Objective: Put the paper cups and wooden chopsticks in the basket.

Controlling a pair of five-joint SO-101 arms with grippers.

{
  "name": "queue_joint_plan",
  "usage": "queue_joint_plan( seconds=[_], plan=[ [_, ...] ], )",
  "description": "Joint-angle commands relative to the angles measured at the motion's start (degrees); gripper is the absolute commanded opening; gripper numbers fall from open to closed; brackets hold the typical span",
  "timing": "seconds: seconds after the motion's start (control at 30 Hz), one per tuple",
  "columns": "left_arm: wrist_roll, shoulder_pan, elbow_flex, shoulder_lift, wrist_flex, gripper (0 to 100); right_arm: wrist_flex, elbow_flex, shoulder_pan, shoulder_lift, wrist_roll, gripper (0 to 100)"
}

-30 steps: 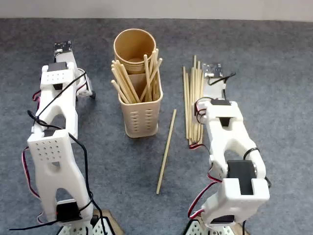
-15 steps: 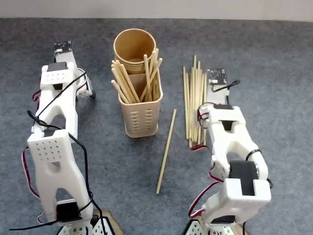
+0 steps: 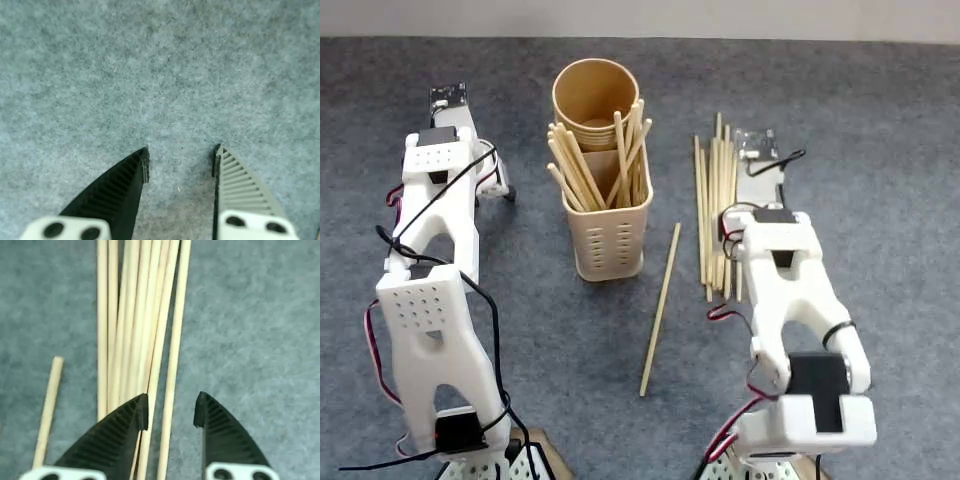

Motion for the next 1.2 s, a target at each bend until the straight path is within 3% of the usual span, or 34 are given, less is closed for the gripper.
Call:
queue_joint_plan(
  seconds=[0.0, 0.17, 0.53, 1.0, 1.17],
  plan=[
    [-0.53, 1.36, -0.57, 0.31, -1.41, 22, -0.31, 1.89, -1.71, -4.0, -0.62, 15.6],
    [-0.53, 1.36, -0.57, 0.31, -1.32, 22, -6.46, 6.99, -3.3, -0.66, 0.35, 15.6],
    [-0.53, 1.36, -0.57, 0.31, -1.32, 22, -6.73, 7.69, 4.79, 0.57, 2.64, 15.6],
    [-0.53, 1.45, -0.57, 0.31, -1.32, 22, -6.73, 7.78, 0.75, 0.66, 2.64, 15.6],
    [-0.53, 1.45, -0.57, 0.31, -1.32, 22, -6.73, 7.34, 5.23, 0.57, 2.64, 15.2]
  ],
)
